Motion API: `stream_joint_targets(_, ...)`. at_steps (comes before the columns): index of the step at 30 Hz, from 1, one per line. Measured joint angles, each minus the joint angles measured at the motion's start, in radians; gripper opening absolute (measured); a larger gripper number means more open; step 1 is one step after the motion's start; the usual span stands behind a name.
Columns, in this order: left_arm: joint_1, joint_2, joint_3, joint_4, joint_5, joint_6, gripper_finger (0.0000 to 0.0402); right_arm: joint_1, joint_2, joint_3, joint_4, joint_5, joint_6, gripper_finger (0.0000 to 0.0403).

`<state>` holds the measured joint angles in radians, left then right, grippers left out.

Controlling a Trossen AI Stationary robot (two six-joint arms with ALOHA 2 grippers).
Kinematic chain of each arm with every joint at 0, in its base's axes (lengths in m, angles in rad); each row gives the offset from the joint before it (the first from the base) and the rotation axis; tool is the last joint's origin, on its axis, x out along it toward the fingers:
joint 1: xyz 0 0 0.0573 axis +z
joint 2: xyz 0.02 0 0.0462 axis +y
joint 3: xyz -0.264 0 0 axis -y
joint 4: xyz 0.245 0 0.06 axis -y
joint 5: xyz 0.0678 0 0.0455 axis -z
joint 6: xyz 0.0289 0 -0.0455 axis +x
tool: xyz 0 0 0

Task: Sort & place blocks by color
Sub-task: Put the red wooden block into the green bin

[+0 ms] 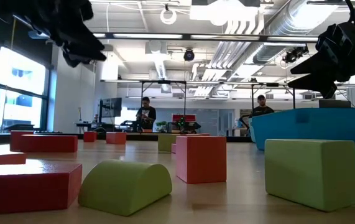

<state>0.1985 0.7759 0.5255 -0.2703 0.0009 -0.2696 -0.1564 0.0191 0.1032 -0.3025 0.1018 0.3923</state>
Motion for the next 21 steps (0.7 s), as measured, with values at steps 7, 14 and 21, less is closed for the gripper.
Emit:
stream_joint_targets(7, -0.070, 0.142, 0.000, -0.055, 0.024, -0.058, 0.0158, 0.000, 0.000, 0.000, 0.000, 0.000, 0.000, 0.0222)
stream_joint_targets(14, -0.151, 0.252, 0.000, -0.090, 0.017, -0.122, 0.0158, 0.000, 0.000, 0.000, 0.000, 0.000, 0.000, 0.0222)
stream_joint_targets(21, -0.212, 0.350, 0.000, -0.105, 0.010, -0.151, 0.0158, 0.000, 0.000, 0.000, 0.000, 0.000, 0.000, 0.0222)
